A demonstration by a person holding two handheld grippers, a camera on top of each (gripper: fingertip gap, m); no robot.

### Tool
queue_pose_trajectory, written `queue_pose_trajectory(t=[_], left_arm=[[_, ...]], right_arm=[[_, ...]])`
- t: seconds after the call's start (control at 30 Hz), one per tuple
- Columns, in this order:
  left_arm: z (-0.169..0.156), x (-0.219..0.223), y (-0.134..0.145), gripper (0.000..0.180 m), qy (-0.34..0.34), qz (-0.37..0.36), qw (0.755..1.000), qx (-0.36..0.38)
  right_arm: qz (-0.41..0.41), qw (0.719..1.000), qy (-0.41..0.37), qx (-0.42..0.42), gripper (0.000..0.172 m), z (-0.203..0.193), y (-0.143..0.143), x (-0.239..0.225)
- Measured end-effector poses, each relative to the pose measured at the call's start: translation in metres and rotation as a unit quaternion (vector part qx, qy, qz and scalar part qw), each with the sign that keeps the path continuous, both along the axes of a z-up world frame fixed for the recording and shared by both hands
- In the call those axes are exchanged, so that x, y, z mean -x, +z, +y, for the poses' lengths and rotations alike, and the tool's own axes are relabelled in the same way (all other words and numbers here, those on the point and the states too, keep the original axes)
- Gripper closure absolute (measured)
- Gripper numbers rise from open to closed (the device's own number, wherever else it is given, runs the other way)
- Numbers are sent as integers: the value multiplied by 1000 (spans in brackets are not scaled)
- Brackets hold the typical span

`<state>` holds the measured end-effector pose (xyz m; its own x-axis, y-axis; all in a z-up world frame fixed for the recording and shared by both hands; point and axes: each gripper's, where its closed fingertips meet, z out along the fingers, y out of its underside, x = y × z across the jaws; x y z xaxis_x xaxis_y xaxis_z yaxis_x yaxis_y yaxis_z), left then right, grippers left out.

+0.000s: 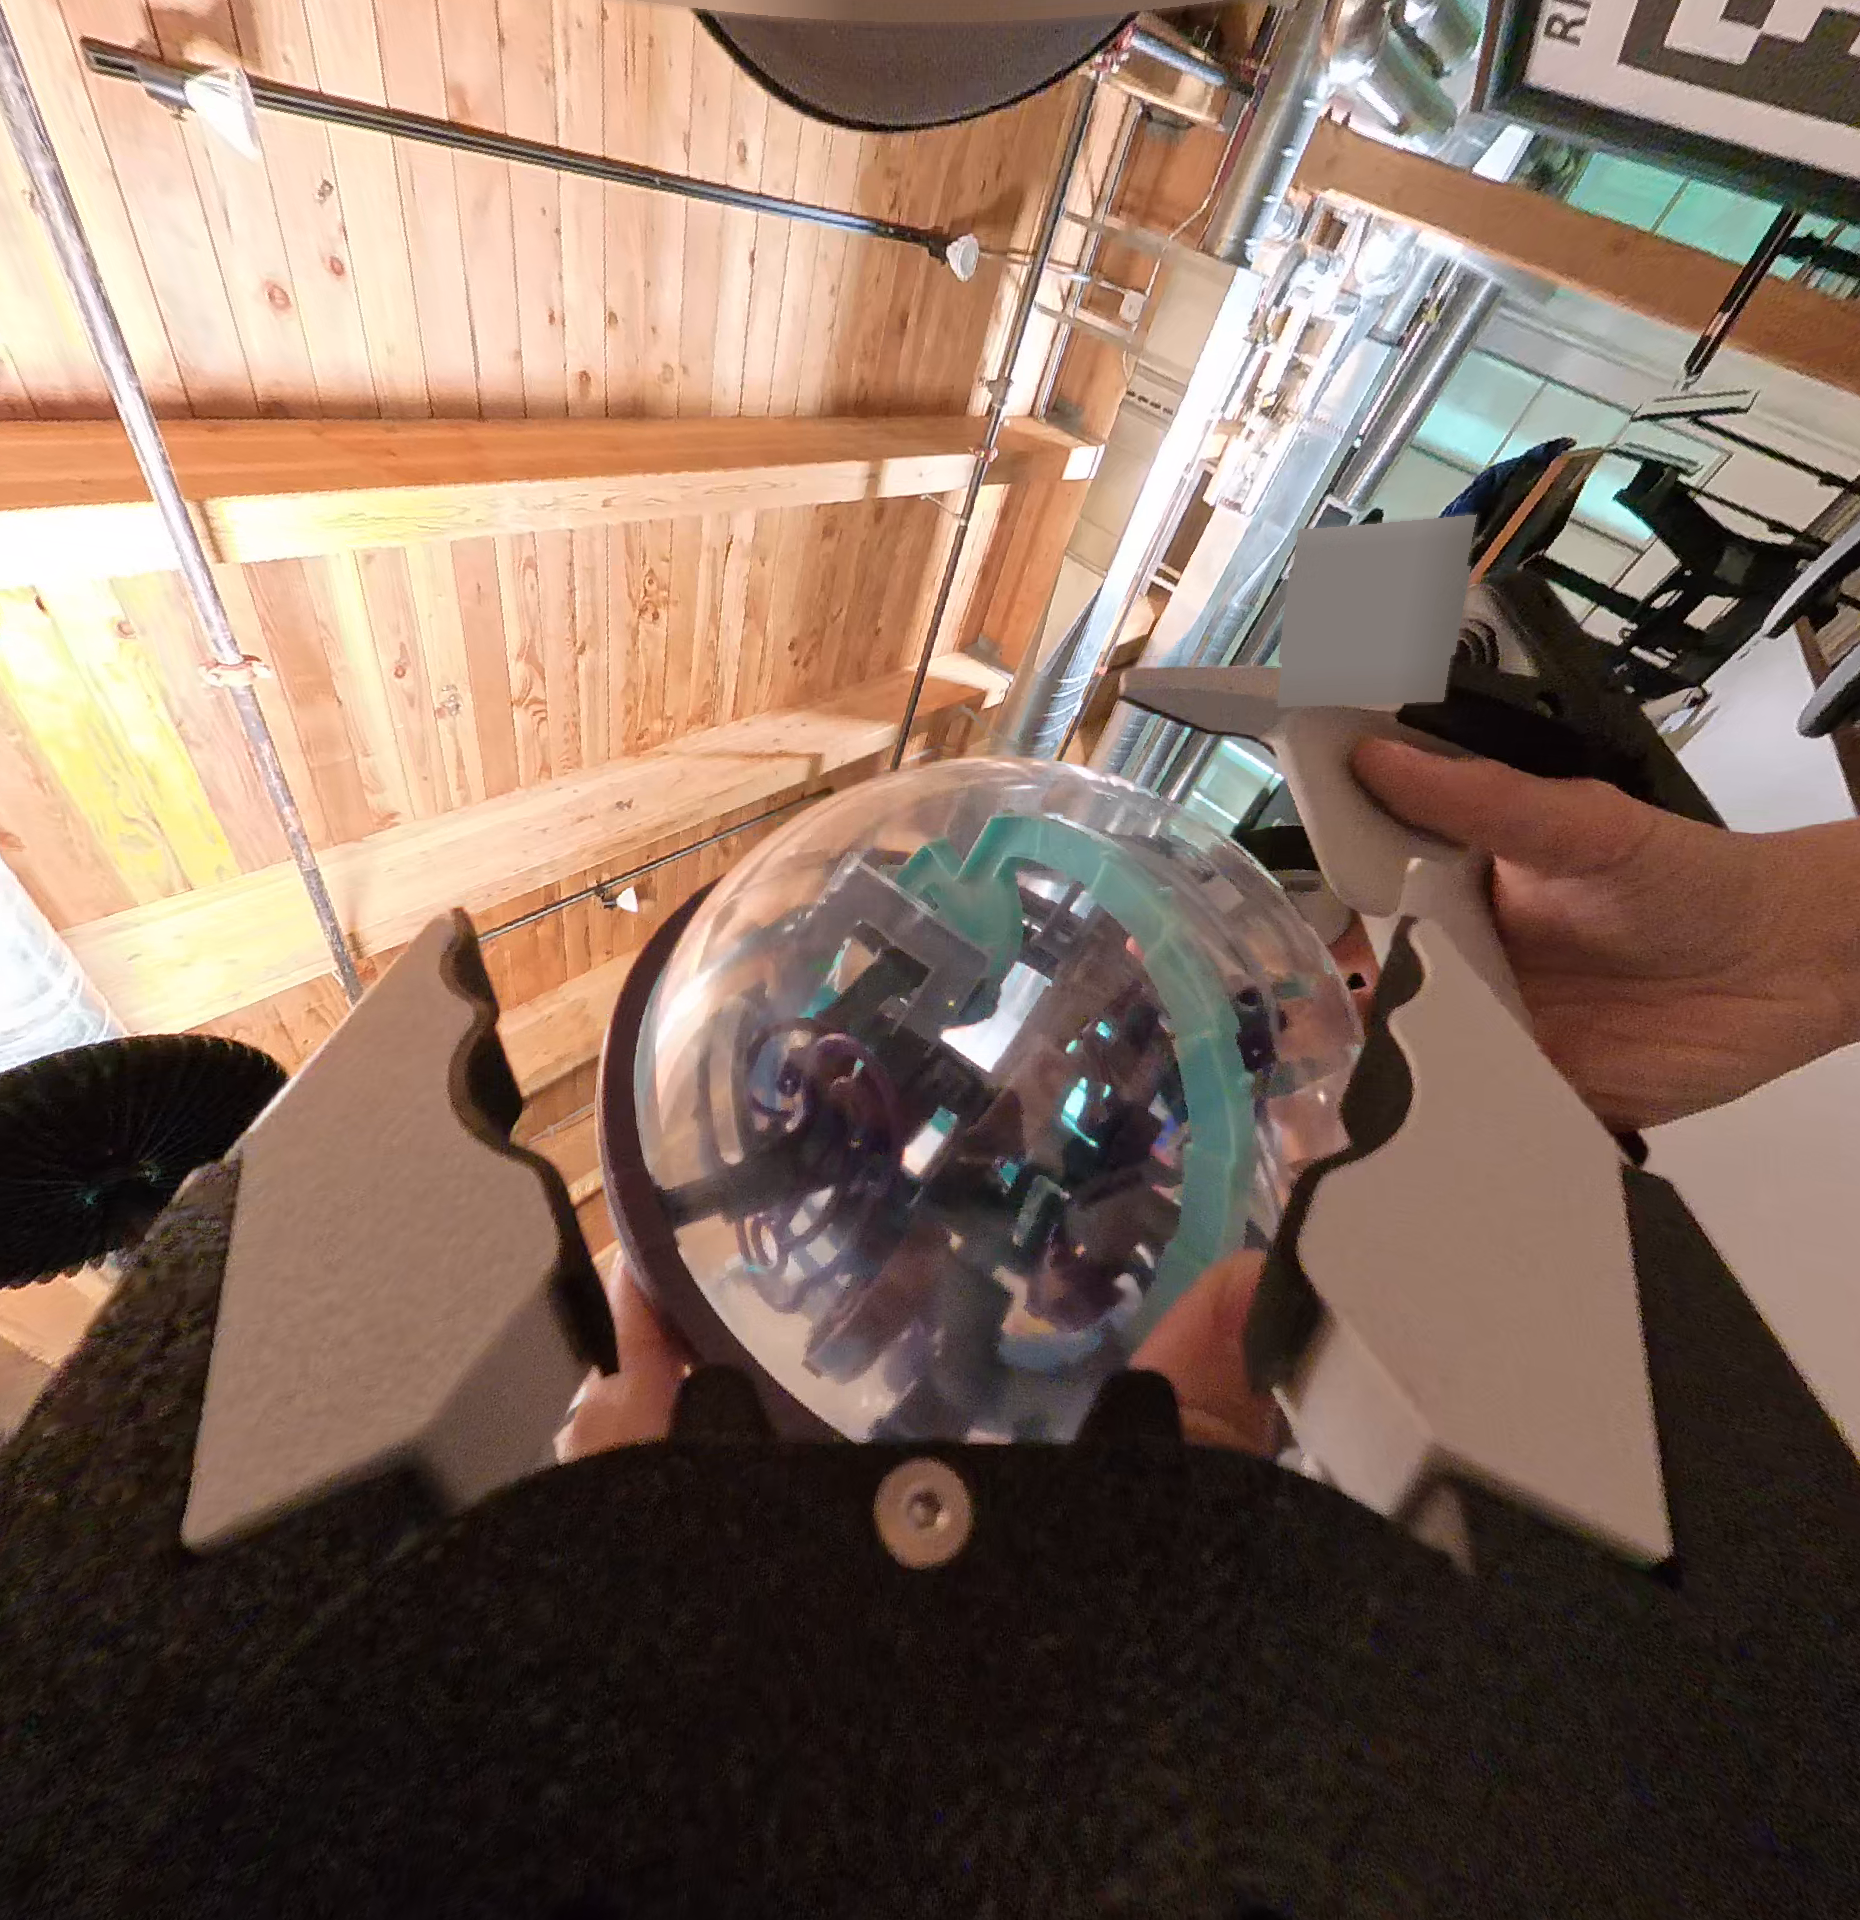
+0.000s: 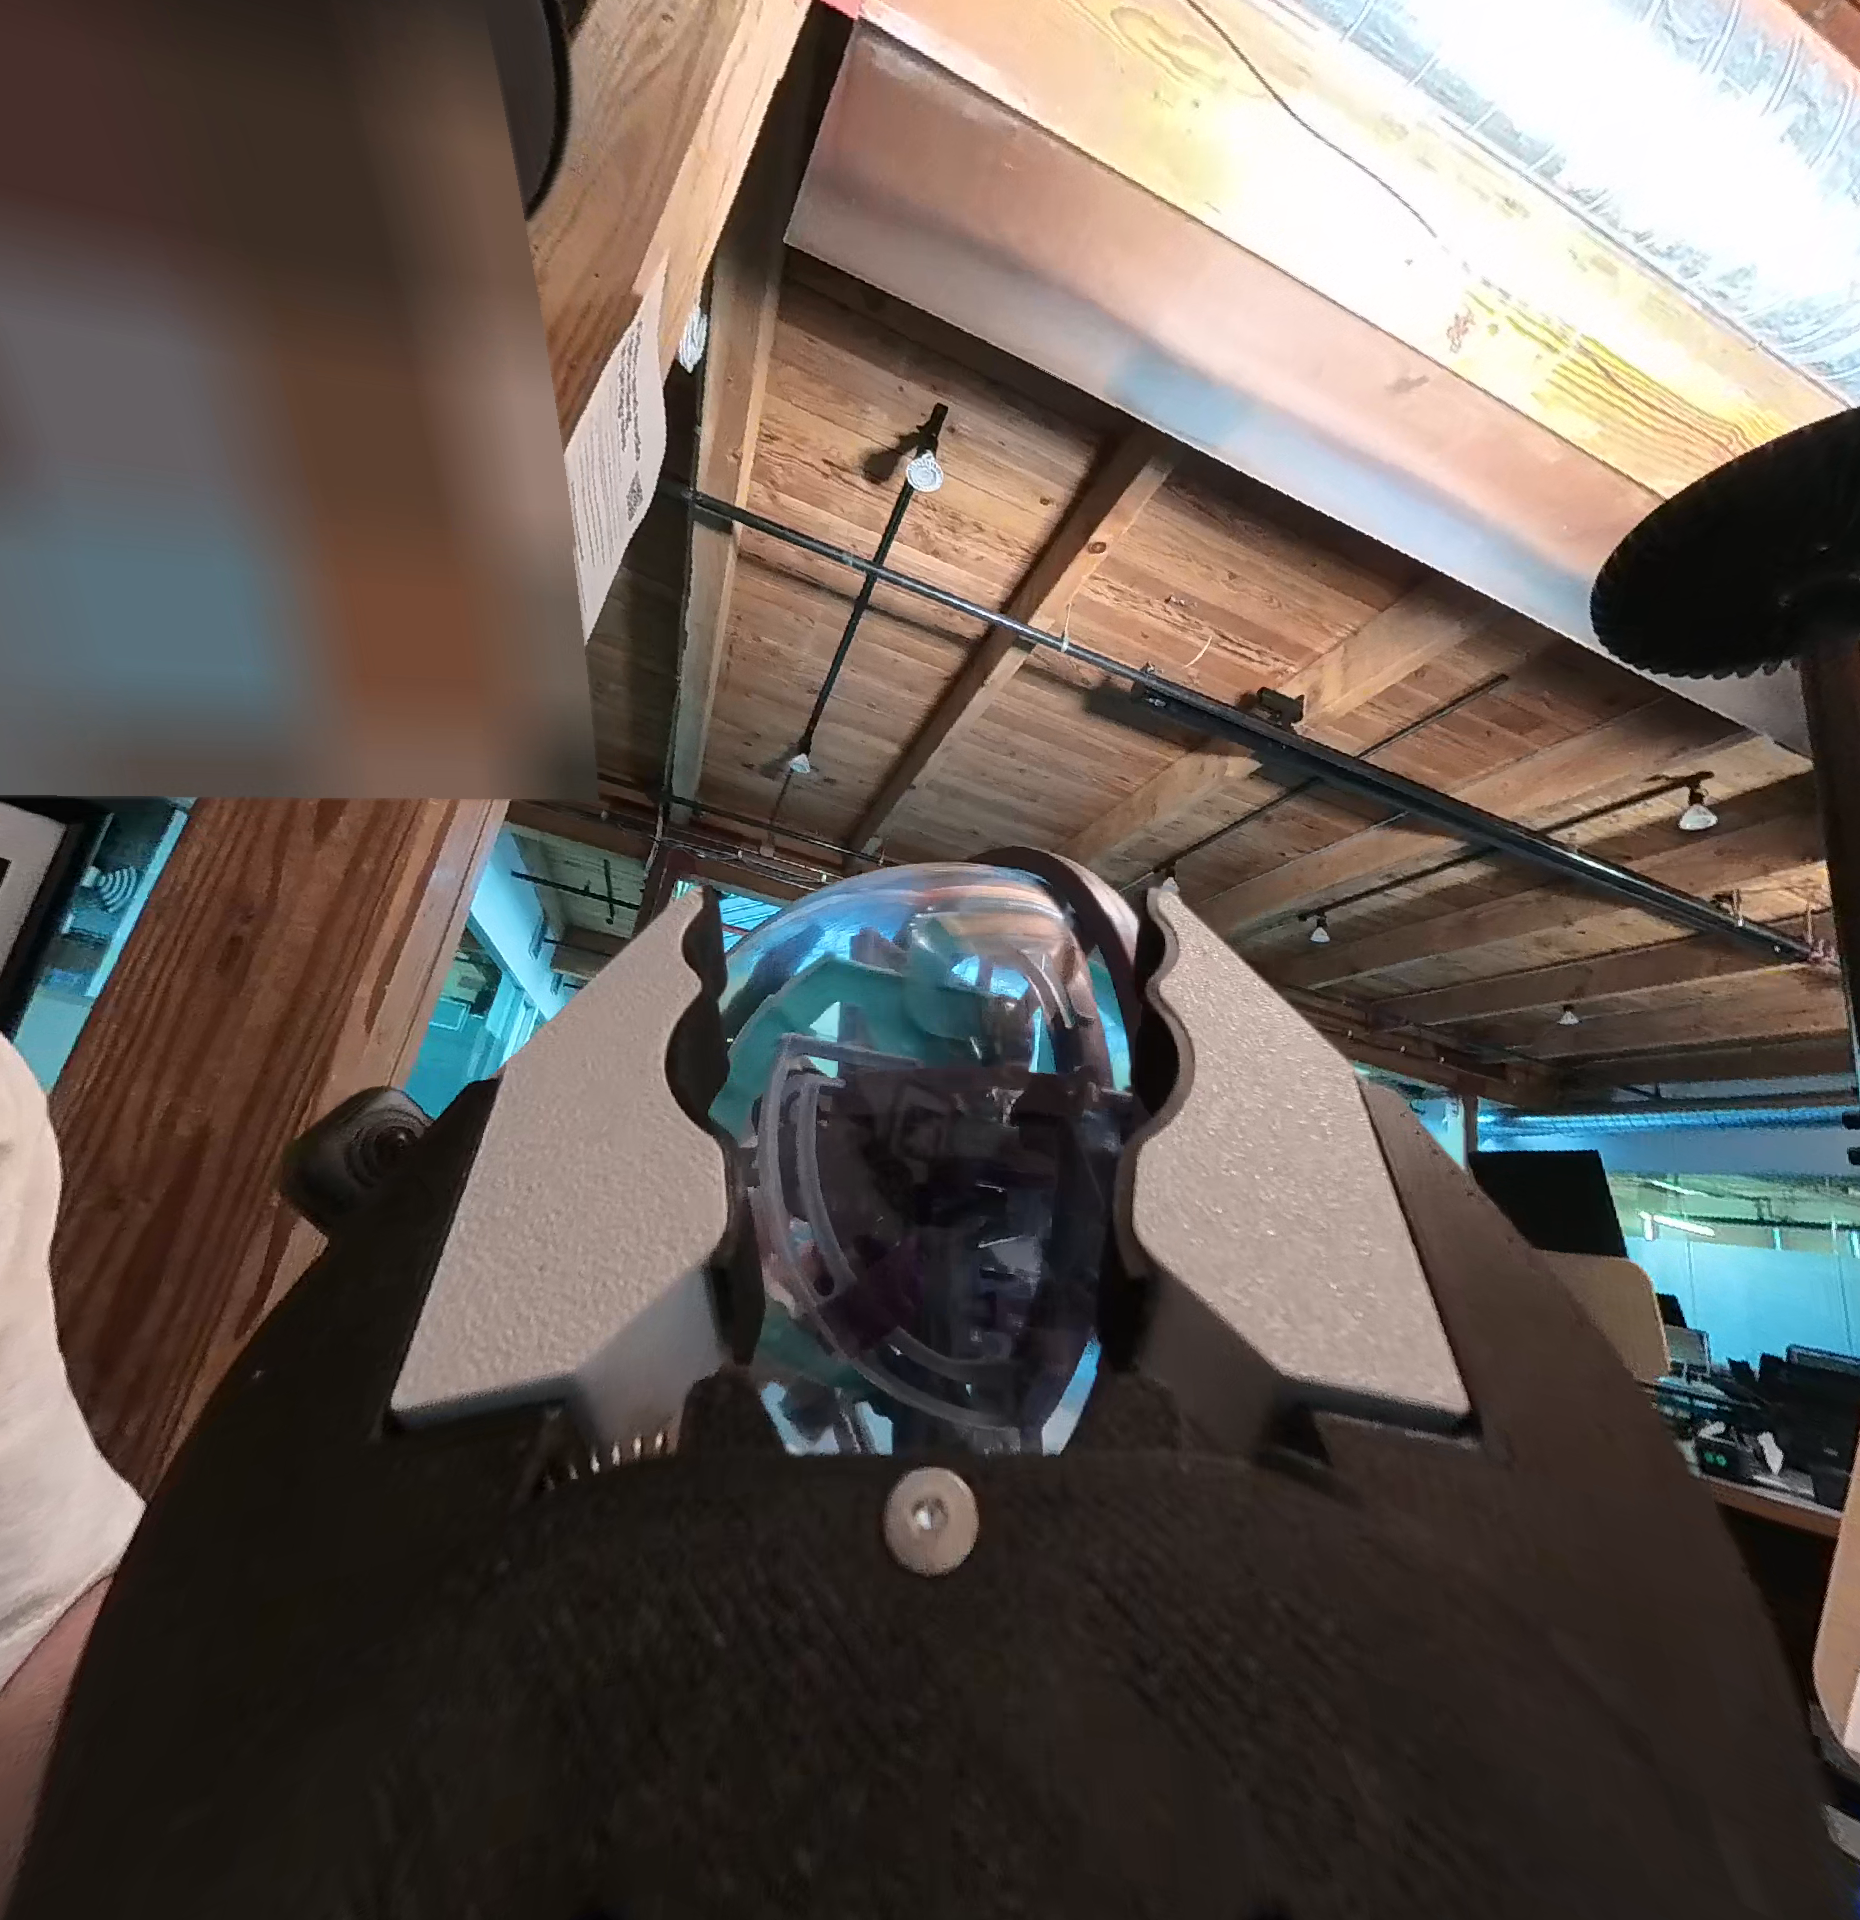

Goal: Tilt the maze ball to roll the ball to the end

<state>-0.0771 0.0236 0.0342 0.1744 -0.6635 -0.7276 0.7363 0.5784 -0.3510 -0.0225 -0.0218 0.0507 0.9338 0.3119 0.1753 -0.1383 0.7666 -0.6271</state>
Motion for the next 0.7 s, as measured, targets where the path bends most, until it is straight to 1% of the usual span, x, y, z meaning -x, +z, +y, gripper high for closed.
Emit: queue_pose_trajectory(t=[0.13,0.37,0.57,0.7], left_arm=[[2,-1,0,24,5,4,1000,3],[-7,3,-1,23,17,-13,999,-31],[-12,9,0,24,9,-28,999,-44],[-22,19,-1,24,-2,-51,996,-73]], right_arm=[[8,1000,7,1,95,2,-2,-2],[-9,1000,2,-6,93,-1,-1,2],[-24,999,8,-20,94,-7,0,8],[-31,998,21,-44,95,-16,3,13]])
